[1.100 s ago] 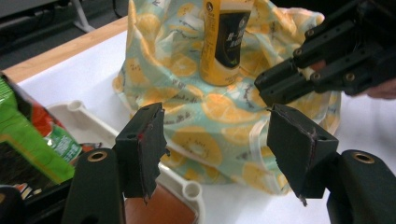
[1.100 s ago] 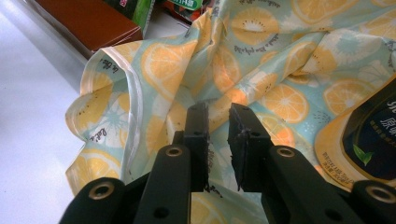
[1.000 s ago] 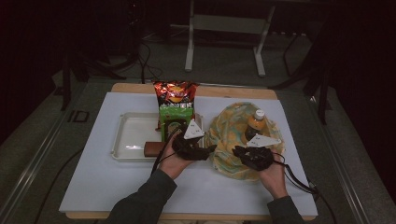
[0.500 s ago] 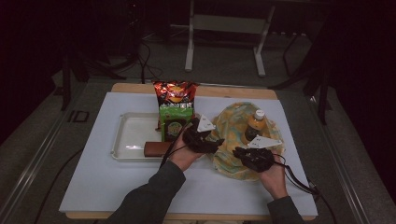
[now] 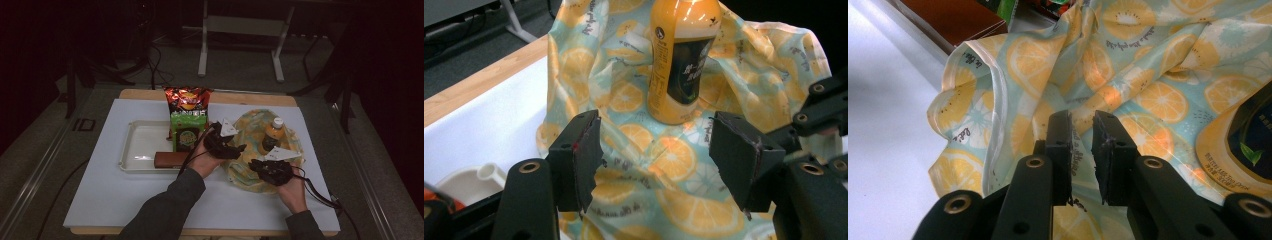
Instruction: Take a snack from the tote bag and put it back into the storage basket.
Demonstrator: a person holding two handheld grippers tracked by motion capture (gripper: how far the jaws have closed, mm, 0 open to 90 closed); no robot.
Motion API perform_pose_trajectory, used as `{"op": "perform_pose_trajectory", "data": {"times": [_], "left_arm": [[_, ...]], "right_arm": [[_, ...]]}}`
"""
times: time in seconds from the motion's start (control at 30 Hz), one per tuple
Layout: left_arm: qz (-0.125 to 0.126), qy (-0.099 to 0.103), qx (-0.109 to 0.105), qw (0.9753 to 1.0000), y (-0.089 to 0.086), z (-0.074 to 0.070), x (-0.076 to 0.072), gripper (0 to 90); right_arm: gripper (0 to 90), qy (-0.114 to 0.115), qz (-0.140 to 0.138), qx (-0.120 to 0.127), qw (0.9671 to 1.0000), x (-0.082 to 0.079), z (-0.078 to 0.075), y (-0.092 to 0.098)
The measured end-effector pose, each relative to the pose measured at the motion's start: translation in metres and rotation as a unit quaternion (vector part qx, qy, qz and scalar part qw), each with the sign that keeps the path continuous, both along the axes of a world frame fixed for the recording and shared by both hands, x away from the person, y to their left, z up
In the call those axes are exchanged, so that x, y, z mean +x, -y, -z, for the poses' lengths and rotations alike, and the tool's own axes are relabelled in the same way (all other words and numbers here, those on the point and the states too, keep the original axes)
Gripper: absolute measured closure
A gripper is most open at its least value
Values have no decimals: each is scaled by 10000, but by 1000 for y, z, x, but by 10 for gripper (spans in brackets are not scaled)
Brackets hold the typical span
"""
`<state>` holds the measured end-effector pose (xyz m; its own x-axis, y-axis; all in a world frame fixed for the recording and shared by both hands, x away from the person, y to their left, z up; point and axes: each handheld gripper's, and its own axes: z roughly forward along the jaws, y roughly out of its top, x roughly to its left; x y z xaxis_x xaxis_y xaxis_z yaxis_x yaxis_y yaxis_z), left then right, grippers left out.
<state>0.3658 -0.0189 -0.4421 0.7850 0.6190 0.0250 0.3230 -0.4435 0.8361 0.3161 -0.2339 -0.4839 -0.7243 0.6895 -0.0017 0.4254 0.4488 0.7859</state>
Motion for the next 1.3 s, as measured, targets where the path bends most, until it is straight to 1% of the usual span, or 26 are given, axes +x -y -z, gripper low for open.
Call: {"op": "perform_pose_trajectory", "data": {"times": [0.23, 0.43, 0.57, 0.67, 0.73, 0.77, 0.8, 1.0, 1.3], "left_arm": [[-38, 19, 25, 10000, 9, -1, 6, 369], [25, 34, 69, 10000, 16, -2, 11, 369], [29, 42, 40, 10000, 20, -4, 17, 369], [7, 20, 31, 10000, 23, -5, 21, 367], [7, 20, 31, 10000, 23, -5, 21, 367], [7, 11, 67, 10000, 27, -5, 24, 365], [11, 18, 62, 10000, 29, -5, 25, 365], [36, 13, 56, 10000, 37, -6, 29, 365], [105, 37, -42, 9999, 46, -9, 37, 362]], "right_arm": [[777, -8, -22, 55, 10000, -1, -1, 1], [770, -5, -37, 77, 10000, -1, -2, 2], [770, -7, -27, 93, 10000, -1, -2, 3], [767, -24, -28, 140, 9999, -1, -3, 3], [767, -21, -38, 166, 9999, -2, -3, 4], [768, -47, -33, 243, 9997, -2, -3, 4], [767, -52, -37, 259, 9996, -2, -3, 4], [768, -59, -38, 274, 9996, -3, -3, 4], [769, -90, -35, 227, 9997, -3, 1, 6]]}}
